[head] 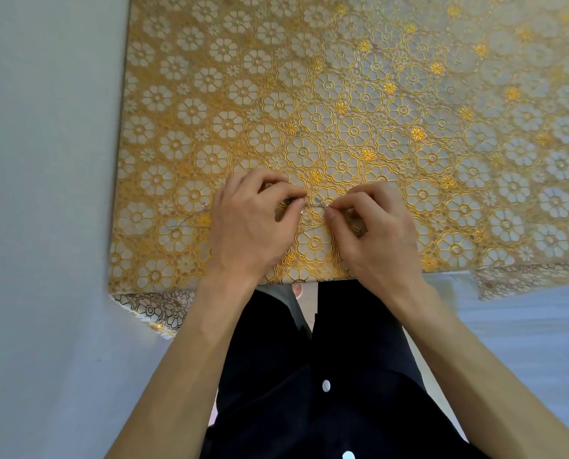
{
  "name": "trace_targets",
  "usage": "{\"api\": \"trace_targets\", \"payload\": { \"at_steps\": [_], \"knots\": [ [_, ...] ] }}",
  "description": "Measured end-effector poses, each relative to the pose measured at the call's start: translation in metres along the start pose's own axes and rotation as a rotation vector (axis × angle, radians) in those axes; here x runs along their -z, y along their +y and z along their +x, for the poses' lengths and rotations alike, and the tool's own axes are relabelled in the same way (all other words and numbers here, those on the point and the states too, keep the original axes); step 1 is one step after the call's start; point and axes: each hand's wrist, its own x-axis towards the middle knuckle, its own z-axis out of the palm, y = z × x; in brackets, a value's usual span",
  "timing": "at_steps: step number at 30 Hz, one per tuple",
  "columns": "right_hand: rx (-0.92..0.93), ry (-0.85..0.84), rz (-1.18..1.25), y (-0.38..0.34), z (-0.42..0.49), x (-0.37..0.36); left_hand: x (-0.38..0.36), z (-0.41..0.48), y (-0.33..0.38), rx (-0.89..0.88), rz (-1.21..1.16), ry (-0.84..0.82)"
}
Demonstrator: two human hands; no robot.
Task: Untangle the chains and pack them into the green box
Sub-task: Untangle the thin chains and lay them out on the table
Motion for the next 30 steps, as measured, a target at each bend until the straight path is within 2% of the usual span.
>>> {"api": "trace_targets", "payload": {
  "at_steps": [7,12,20,25,30],
  "knots": [
    [0.039,-0.080,-0.158,-0.004,0.005,-0.004,0.006,0.011,0.008,-0.061,-0.090,-0.113],
    [0.010,-0.117,-0.167,-0.002,0.000,-0.005,0.003,0.016,0.011,-0.140,-0.039,-0.231],
    [-0.007,-0.136,-0.024,0.000,0.003,0.004,0.003,0.023,0.005,-0.246,-0.002,-0.245],
    [0.078,-0.153,-0.212,-0.001,0.005,0.001,-0.005,0.023,0.003,-0.335,0.105,-0.206],
    [0.043,-0.153,-0.266,-0.003,0.006,-0.005,-0.007,0.020,-0.001,-0.345,0.113,-0.189]
  ]
}}
